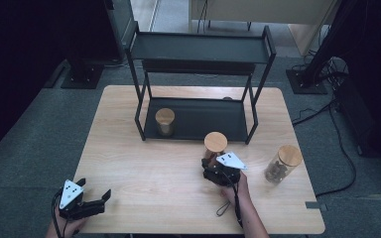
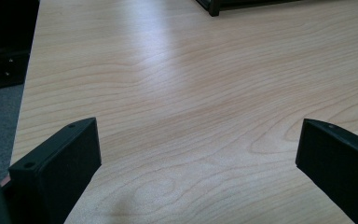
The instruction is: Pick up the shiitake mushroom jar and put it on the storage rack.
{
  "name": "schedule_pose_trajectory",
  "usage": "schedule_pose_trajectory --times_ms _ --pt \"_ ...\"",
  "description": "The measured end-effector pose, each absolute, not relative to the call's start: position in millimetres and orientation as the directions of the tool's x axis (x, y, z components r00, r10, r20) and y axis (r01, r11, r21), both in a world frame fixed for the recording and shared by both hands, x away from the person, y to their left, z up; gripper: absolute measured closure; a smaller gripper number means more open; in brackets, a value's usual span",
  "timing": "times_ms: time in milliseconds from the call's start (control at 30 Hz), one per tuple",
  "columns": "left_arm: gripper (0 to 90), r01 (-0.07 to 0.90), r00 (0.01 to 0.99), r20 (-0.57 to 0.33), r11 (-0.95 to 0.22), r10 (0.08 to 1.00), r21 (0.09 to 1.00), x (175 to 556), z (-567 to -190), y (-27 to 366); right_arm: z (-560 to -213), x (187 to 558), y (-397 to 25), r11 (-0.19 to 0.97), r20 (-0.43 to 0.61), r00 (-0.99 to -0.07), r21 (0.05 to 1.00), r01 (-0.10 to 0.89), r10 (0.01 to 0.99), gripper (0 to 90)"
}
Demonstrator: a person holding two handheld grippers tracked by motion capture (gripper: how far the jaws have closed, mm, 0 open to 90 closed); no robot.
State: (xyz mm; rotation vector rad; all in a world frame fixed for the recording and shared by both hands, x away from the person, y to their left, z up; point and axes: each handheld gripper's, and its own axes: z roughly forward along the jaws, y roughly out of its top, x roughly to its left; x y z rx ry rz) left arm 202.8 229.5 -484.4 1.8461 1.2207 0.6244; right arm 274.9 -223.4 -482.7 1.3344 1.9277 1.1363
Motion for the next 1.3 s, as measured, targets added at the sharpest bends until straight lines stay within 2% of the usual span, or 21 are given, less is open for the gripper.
schedule_pose_trajectory --times_ms 1300 --pt "0.1 0.505 0.412 -0.047 -0.186 0.91 0.843 203 -484 231 -480 315 -194 0.18 0.014 -0.384 0.866 0.466 0.923 25.1"
